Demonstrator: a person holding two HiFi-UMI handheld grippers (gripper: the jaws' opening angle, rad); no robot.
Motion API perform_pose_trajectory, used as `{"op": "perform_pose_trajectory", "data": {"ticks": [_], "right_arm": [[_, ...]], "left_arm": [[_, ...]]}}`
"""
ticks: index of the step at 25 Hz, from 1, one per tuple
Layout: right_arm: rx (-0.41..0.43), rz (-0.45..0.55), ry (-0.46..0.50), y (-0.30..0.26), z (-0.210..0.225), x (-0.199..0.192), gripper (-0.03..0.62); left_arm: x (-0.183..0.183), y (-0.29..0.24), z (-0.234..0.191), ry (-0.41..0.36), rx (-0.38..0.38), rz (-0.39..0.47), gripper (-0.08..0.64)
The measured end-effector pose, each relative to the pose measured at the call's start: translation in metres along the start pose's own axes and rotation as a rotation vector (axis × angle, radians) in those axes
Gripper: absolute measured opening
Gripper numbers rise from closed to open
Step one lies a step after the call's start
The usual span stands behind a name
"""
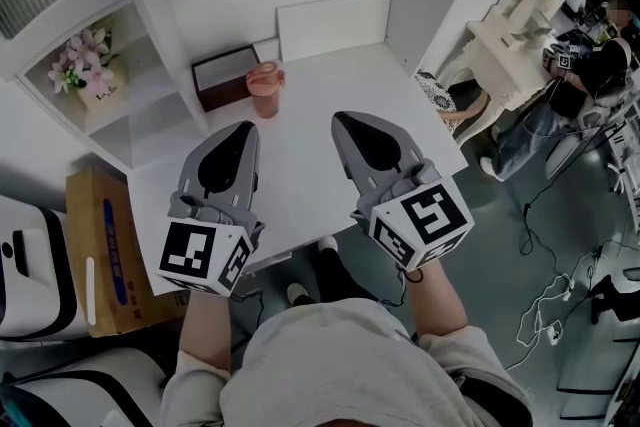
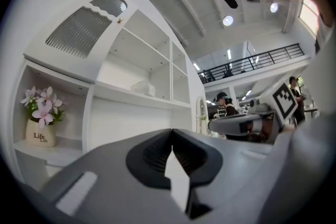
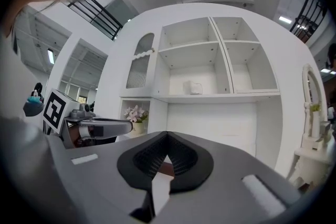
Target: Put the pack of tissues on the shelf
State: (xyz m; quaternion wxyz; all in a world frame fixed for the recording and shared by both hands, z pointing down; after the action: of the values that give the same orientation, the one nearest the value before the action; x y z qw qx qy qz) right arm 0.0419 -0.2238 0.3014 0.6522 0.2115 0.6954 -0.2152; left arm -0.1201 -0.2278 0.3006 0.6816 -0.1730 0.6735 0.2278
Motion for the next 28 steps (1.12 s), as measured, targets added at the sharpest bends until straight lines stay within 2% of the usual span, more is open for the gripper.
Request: {"op": "perform_pose_trajectory", "data": {"ticks": [7,28], "right_arm": [[0.014,-0.014,-0.004,0.007,-0.009,-0.009,-0.002],[0.035,0.002,-0.005,0.005,-0.033,-0.004,-0.001]], "left_arm": [[-0.006,0.009,0.006,0.011,0.005,-0.008,0.002],[-0.003,0.035,-0.004,0.009,0.03,-0.002,0.002]]}}
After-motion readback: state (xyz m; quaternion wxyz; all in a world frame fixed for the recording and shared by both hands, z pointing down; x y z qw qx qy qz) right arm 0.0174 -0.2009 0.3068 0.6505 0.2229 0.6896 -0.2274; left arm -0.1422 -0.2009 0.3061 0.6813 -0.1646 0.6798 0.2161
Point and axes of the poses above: the fingertips, and each gripper's own axes: y backward along the fingers, z to its right, x out of its top, the point moved 5 cm from there along y, backward along the fingers, and after that the axes turned 2 degrees about x, right-handed, at the moved point
